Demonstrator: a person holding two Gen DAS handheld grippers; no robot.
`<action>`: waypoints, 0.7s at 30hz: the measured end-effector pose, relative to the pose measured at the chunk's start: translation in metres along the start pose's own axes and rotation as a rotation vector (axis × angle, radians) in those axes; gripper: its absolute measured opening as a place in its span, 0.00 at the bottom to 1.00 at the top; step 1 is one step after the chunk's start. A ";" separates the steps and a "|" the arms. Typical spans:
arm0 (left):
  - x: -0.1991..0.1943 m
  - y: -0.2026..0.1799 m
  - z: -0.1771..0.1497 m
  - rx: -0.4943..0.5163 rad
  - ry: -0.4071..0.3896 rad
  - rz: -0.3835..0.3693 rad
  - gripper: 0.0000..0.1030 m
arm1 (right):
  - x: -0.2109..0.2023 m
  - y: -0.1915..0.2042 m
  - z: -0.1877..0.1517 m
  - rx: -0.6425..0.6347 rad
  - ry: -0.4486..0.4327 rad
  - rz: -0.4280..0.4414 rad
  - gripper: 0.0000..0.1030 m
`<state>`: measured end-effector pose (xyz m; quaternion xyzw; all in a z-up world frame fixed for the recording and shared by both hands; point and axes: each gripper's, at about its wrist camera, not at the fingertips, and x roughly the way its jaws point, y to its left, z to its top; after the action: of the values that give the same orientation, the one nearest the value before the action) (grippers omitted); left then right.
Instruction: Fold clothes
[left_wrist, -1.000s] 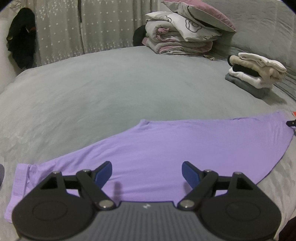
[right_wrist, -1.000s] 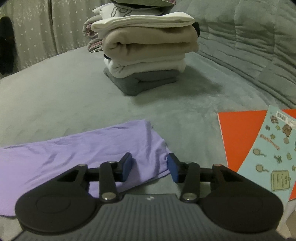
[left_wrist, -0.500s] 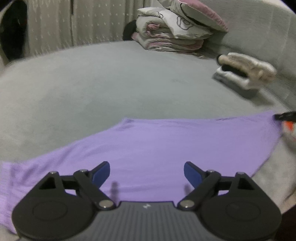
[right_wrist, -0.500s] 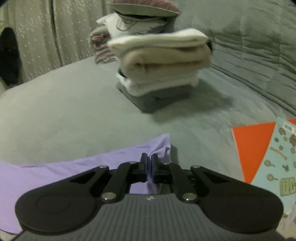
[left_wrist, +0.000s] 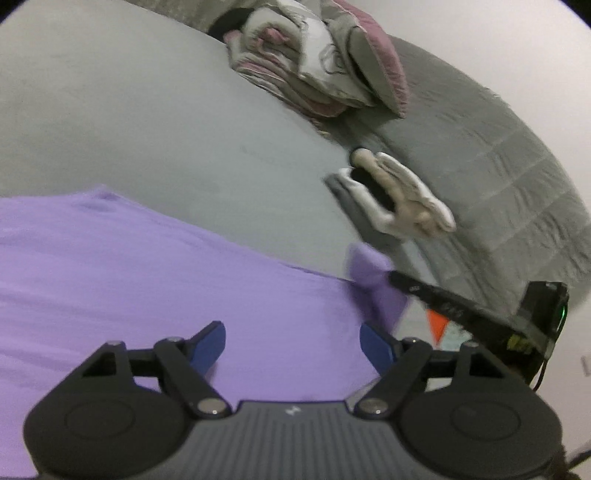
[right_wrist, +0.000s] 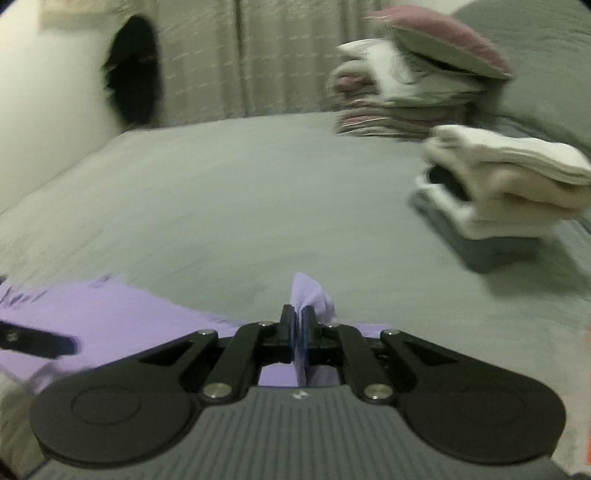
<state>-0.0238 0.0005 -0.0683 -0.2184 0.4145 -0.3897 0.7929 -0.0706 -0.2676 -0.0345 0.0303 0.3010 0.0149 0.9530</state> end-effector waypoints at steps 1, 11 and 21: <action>0.007 0.000 -0.001 -0.017 0.007 -0.022 0.75 | 0.003 0.007 0.000 -0.017 0.011 0.016 0.04; 0.055 0.009 0.001 -0.250 0.024 -0.180 0.63 | 0.019 0.052 -0.013 -0.152 0.094 0.143 0.04; 0.073 -0.004 0.001 -0.194 -0.034 0.024 0.11 | 0.021 0.060 -0.023 -0.185 0.134 0.205 0.04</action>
<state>0.0014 -0.0604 -0.1010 -0.2956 0.4395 -0.3344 0.7795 -0.0678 -0.2055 -0.0613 -0.0282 0.3566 0.1417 0.9230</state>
